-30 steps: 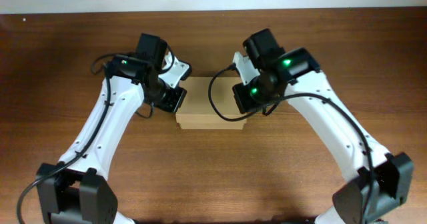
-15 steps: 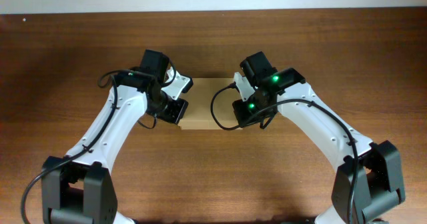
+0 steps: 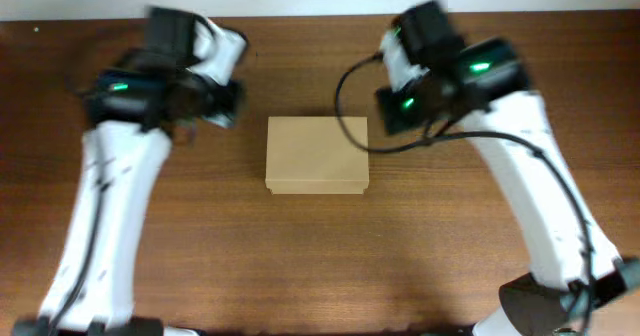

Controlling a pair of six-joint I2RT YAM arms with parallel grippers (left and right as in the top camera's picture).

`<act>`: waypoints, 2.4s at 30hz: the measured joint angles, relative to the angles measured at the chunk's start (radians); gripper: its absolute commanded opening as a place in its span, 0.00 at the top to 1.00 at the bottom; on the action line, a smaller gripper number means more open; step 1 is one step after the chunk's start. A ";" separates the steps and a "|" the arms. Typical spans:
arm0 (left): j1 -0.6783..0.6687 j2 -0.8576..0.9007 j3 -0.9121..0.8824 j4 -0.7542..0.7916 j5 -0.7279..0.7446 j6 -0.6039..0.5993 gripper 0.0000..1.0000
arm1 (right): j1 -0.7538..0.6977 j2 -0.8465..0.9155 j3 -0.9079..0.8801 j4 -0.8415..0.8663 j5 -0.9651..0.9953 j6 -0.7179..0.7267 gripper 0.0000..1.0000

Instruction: Pack container

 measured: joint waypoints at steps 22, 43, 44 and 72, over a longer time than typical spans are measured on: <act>0.196 -0.569 -0.220 0.051 -0.252 -0.051 0.26 | -0.114 -0.764 -0.123 -0.190 0.249 0.024 0.96; 0.196 -0.841 -0.806 0.235 -0.285 -0.138 0.01 | -0.114 -1.125 -0.465 -0.227 0.409 0.076 0.01; 0.196 -0.843 -0.806 0.235 -0.285 -0.138 0.00 | -0.114 -1.125 -0.467 -0.227 0.410 0.076 0.01; 0.196 -0.845 -0.806 0.236 -0.285 -0.139 0.01 | -0.163 -1.178 -0.549 0.000 0.441 0.077 0.01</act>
